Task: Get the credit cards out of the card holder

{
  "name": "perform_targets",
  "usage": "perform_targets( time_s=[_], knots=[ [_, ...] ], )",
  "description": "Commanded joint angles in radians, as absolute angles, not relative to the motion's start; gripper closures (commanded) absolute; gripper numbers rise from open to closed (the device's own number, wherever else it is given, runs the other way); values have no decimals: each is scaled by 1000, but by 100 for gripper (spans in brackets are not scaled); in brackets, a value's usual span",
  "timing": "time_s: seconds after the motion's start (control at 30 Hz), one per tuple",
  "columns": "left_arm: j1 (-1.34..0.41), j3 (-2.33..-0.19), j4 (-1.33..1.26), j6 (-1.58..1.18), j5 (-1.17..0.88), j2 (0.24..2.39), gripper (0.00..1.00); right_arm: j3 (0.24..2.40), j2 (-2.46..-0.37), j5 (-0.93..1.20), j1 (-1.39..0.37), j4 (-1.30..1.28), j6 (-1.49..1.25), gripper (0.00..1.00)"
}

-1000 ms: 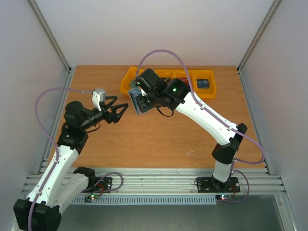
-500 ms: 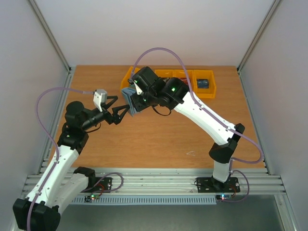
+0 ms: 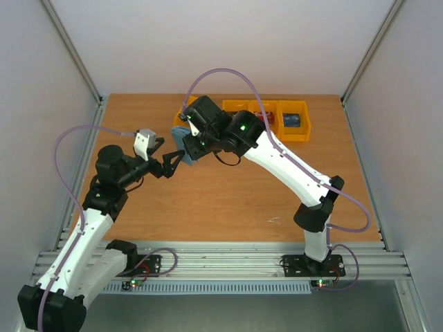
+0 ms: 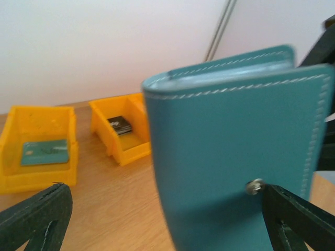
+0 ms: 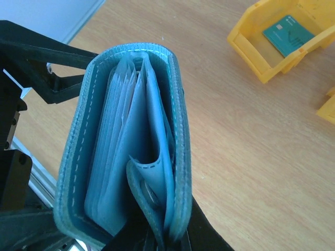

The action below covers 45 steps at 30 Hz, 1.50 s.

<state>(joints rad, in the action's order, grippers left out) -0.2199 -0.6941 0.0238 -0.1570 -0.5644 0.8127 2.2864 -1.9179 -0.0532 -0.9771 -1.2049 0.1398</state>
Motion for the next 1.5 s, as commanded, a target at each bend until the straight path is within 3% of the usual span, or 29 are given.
perform_targets(
  time_s=[0.0, 0.17, 0.33, 0.77, 1.33, 1.47],
  knots=[
    [-221, -724, 77, -95, -502, 804, 1, 2318, -1913, -78, -986, -1209, 138, 99],
    [-221, -724, -58, -199, -683, 798, 1, 2318, -1919, -120, -985, -1228, 133, 99],
    [-221, -729, -98, -271, -724, 803, 1, 2318, -1916, -119, -985, -1229, 130, 99],
    [-222, -763, -6, -197, -509, 837, 1, 2321, -1911, -124, -1000, -1221, 138, 99],
    [-222, -749, 84, -149, -413, 835, 1, 2354, -1911, -47, -1023, -1194, 196, 99],
    [-221, -736, 56, -160, -441, 825, 11, 2292, -1874, 14, -1013, -1143, 199, 99]
  ],
)
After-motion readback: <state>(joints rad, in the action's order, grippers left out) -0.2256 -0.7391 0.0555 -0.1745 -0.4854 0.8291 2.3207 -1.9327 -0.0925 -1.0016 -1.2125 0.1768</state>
